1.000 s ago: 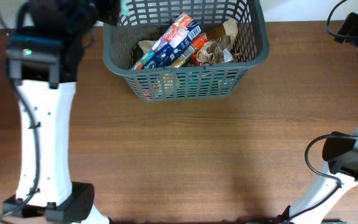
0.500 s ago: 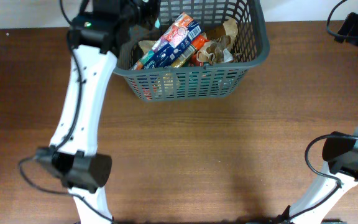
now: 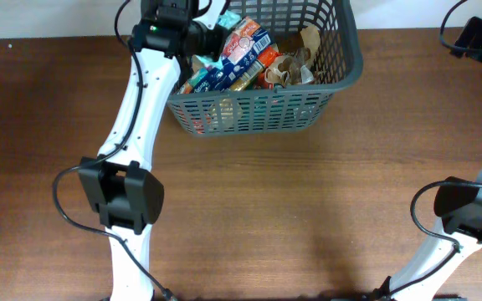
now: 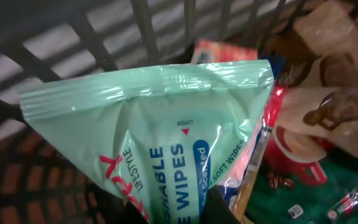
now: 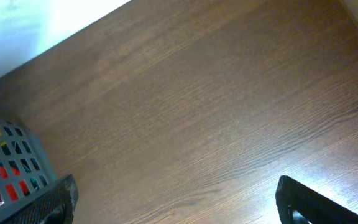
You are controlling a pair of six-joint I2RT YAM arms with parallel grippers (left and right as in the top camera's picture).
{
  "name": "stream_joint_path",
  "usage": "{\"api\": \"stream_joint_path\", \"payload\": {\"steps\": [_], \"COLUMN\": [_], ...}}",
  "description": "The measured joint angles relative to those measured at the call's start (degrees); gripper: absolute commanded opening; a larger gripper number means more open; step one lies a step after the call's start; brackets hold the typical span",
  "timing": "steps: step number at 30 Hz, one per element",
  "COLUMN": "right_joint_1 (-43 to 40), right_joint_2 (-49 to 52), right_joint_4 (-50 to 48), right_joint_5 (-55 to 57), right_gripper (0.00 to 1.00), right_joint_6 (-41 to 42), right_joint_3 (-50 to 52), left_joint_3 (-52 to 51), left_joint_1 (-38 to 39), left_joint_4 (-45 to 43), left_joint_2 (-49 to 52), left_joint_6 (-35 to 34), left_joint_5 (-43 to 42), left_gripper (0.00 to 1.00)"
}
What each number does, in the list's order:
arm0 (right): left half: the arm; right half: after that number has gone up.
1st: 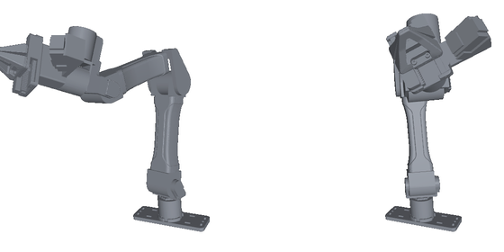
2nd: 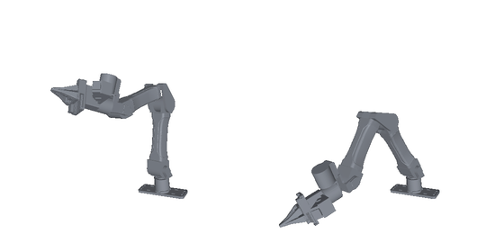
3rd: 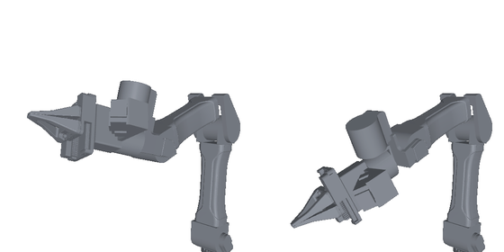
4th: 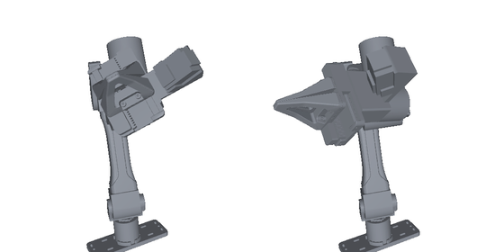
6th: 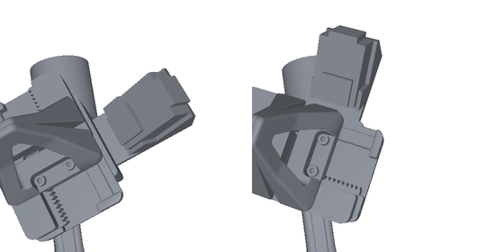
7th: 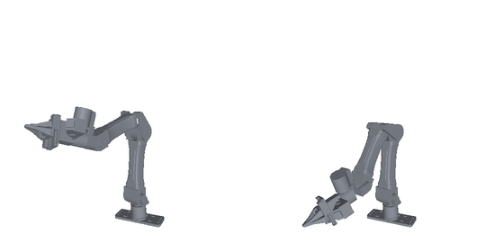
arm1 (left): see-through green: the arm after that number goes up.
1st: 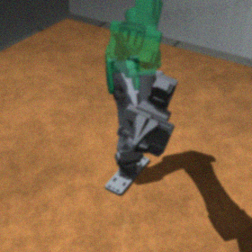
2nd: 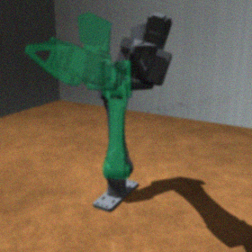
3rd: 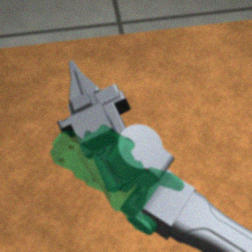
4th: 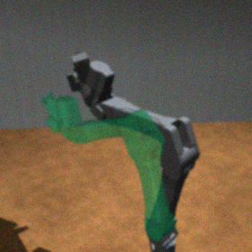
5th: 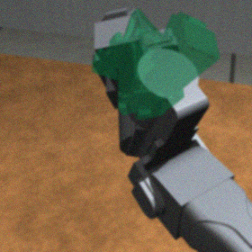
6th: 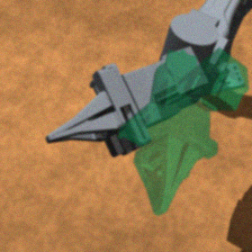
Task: Pack container
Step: 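Carry the wipes pack over the basket and release it inside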
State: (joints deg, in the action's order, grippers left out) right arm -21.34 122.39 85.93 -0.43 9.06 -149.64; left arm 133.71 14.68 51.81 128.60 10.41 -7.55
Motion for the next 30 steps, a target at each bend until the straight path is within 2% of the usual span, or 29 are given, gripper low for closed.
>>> {"api": "stream_joint_path", "payload": {"steps": [8, 9, 11, 12, 14, 21, 24, 30], "right_joint_1": [0.0, 0.0, 0.0, 0.0, 0.0, 0.0, 0.0, 0.0], "right_joint_2": [0.0, 0.0, 0.0, 0.0, 0.0, 0.0, 0.0, 0.0], "right_joint_4": [0.0, 0.0, 0.0, 0.0, 0.0, 0.0, 0.0, 0.0], "right_joint_5": [0.0, 0.0, 0.0, 0.0, 0.0, 0.0, 0.0, 0.0], "right_gripper": [0.99, 0.99, 0.99, 0.99, 0.99, 0.99, 0.99, 0.99], "right_joint_6": [0.0, 0.0, 0.0, 0.0, 0.0, 0.0, 0.0, 0.0], "right_joint_3": [0.0, 0.0, 0.0, 0.0, 0.0, 0.0, 0.0, 0.0], "left_joint_3": [0.0, 0.0, 0.0, 0.0, 0.0, 0.1, 1.4, 13.0], "left_joint_1": [0.0, 0.0, 0.0, 0.0, 0.0, 0.0, 0.0, 0.0], "left_joint_4": [2.1, 2.1, 2.1, 2.1, 2.0, 1.1, 1.5, 5.3], "left_joint_2": [1.5, 1.5, 1.5, 1.5, 1.5, 1.5, 1.6, 1.6], "left_joint_6": [-0.2, -0.2, -0.1, -0.2, -0.4, -0.6, -0.6, -0.6], "left_joint_5": [0.0, 0.0, 0.0, 0.0, 0.0, 0.7, 2.3, 5.7], "left_gripper": [0.02, 0.1, 0.36, 0.56, 0.7, 0.76, 0.82, 0.87]}}
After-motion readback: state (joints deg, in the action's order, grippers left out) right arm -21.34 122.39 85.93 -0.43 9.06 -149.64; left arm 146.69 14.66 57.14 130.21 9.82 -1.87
